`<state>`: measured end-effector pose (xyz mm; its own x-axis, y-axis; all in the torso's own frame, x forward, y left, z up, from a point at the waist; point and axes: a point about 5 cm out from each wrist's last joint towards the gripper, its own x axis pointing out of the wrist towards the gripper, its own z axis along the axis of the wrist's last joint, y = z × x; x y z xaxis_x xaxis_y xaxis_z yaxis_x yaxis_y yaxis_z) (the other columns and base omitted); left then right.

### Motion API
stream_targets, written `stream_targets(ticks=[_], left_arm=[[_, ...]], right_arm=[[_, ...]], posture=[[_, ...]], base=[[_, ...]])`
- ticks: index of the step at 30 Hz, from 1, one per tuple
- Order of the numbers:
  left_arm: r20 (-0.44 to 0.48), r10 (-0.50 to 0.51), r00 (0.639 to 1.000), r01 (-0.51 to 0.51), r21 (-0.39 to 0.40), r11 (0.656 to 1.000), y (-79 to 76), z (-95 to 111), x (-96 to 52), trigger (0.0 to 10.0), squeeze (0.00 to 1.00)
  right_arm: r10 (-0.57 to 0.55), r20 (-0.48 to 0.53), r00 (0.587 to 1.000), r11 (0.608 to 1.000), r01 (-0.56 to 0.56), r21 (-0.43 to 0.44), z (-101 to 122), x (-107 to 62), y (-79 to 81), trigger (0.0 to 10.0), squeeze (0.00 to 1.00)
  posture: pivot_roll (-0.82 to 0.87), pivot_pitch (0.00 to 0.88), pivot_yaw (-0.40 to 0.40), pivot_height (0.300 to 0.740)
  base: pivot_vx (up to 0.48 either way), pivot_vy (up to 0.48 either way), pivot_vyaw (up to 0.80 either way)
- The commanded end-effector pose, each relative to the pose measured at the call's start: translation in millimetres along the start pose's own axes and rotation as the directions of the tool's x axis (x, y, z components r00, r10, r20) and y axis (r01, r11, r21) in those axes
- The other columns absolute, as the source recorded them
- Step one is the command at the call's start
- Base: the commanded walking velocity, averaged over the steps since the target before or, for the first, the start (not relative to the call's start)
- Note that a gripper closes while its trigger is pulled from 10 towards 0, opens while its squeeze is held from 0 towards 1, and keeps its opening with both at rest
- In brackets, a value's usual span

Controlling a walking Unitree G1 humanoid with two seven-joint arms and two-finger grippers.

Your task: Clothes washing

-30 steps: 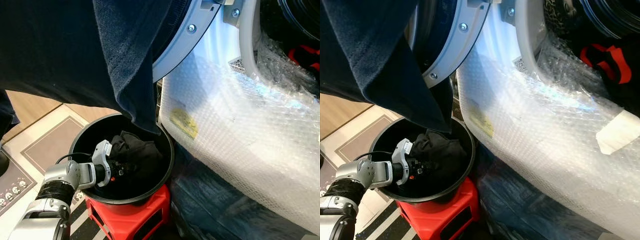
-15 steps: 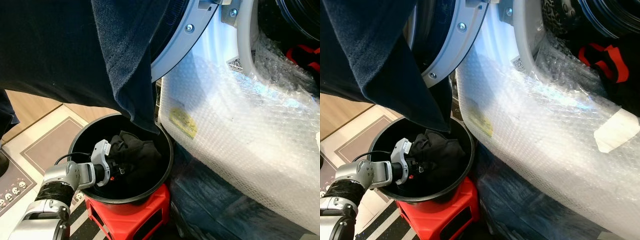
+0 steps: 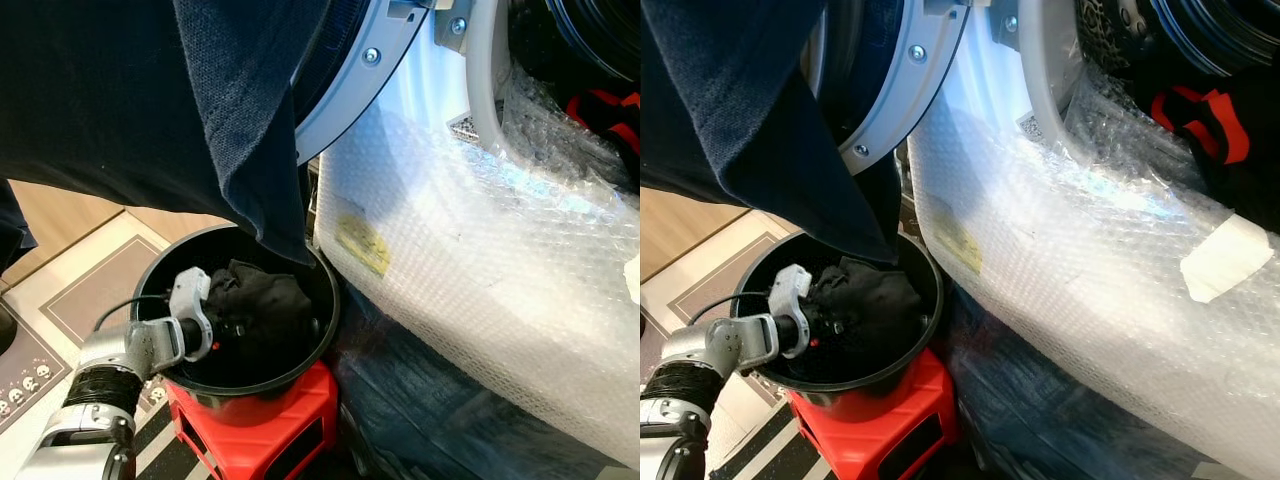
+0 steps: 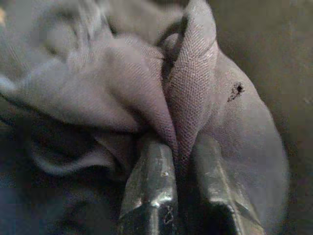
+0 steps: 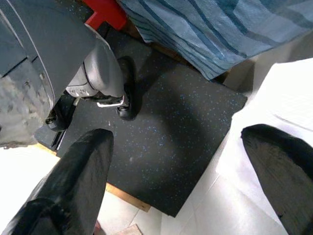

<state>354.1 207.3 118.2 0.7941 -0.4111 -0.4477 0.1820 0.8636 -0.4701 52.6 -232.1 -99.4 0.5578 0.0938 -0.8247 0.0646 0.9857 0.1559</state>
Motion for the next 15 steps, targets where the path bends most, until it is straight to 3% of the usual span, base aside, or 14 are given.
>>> stream_targets(ticks=[1, 2, 3, 4, 5, 13, 14, 15], left_arm=[[-0.011, 0.058, 0.998, -0.058, 0.026, 0.998, 12.5, -6, -5.9, 0.0, 0.00], [-0.004, 0.053, 0.999, -0.053, 0.056, 0.997, 10.5, -5, -5.2, 0.0, 0.00], [0.013, 0.049, 0.999, -0.050, 0.073, 0.996, 7.7, -4, -3.6, 1.3, 0.00], [0.037, 0.046, 0.998, -0.050, 0.097, 0.994, 4.9, -2, -2.1, 7.2, 0.00], [0.056, 0.042, 0.998, -0.048, 0.114, 0.992, 2.4, 0, -0.9, 10.0, 0.00], [0.078, 0.037, 0.996, -0.047, 0.132, 0.990, 0.7, 1, 0.5, 10.0, 0.00], [0.116, 0.025, 0.993, -0.048, 0.201, 0.978, -5.2, 3, 3.6, 10.0, 0.00], [0.159, -0.006, 0.987, -0.037, 0.270, 0.962, -12.7, 6, 5.6, 10.0, 0.00]], right_arm=[[-0.016, -0.047, 0.999, 1.000, 0.018, 0.024, -12, -4.0, -0.4, 10.0, 0.00], [-0.018, -0.044, 0.999, 0.999, 0.019, 0.027, -11, -2.9, 0.0, 10.0, 0.00], [-0.019, -0.041, 0.999, 0.999, 0.020, 0.030, -9, -0.9, 0.8, 10.0, 0.00], [-0.019, -0.037, 0.999, 0.999, 0.021, 0.032, -6, 1.2, 1.8, 10.0, 0.00], [-0.020, -0.034, 0.999, 0.999, 0.021, 0.033, -4, 2.9, 2.6, 10.0, 0.00], [-0.021, -0.034, 0.999, 0.999, 0.022, 0.034, -2, 4.7, 3.2, 10.0, 0.00], [-0.019, -0.027, 0.999, 0.999, 0.020, 0.036, 4, 9.9, 6.7, 10.0, 0.00], [-0.018, -0.019, 1.000, 0.999, 0.019, 0.039, 10, 14.6, 9.8, 10.0, 0.00]], posture=[[-0.18, 0.159, -0.088, 0.740], [-0.18, 0.153, -0.086, 0.740], [-0.18, 0.141, -0.082, 0.740], [-0.18, 0.135, -0.080, 0.740], [-0.18, 0.131, -0.079, 0.740], [-0.18, 0.131, -0.079, 0.740], [-0.16, 0.063, -0.052, 0.740], [-0.16, 0.055, -0.049, 0.740]], base=[[0.000, 0.000, 0.00], [0.000, 0.000, 0.00], [0.000, 0.000, 0.00], [0.000, 0.000, 0.00], [0.000, 0.000, 0.00], [0.000, 0.000, 0.00], [0.000, 0.000, 0.00], [0.000, 0.000, 0.00]])
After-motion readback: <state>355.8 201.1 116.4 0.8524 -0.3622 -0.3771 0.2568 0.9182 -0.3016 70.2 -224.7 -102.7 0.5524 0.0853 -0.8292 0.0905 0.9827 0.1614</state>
